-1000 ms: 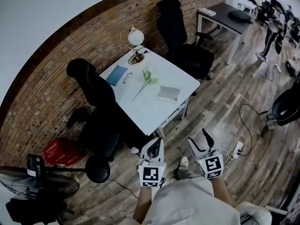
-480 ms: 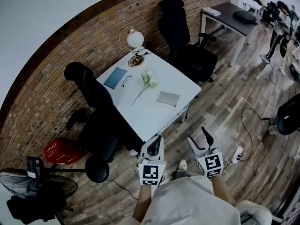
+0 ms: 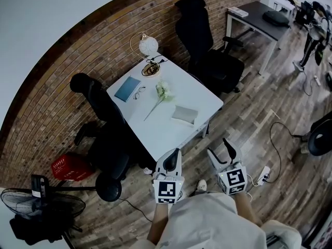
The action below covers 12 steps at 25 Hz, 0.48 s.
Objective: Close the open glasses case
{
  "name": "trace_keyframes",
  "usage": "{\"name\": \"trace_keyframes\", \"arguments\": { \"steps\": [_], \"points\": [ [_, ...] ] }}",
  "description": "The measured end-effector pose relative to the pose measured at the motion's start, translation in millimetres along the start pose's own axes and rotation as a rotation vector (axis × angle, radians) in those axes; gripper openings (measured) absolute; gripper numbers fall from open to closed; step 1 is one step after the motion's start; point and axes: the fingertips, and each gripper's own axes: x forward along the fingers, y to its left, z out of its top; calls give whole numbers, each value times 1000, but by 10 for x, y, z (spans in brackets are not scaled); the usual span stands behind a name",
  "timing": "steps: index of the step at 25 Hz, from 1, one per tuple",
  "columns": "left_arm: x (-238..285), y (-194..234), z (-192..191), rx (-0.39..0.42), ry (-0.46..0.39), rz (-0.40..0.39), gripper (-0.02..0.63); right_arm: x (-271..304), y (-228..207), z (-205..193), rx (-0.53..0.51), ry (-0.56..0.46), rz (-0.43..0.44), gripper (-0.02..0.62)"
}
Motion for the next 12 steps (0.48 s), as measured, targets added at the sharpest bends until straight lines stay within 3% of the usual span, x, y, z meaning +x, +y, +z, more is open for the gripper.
{"name": "trace_keyframes", "arguments": {
  "steps": [12],
  "points": [
    [269,4,28,5,18,41,5,250,-252,22,21,-11,48,287]
  ]
}}
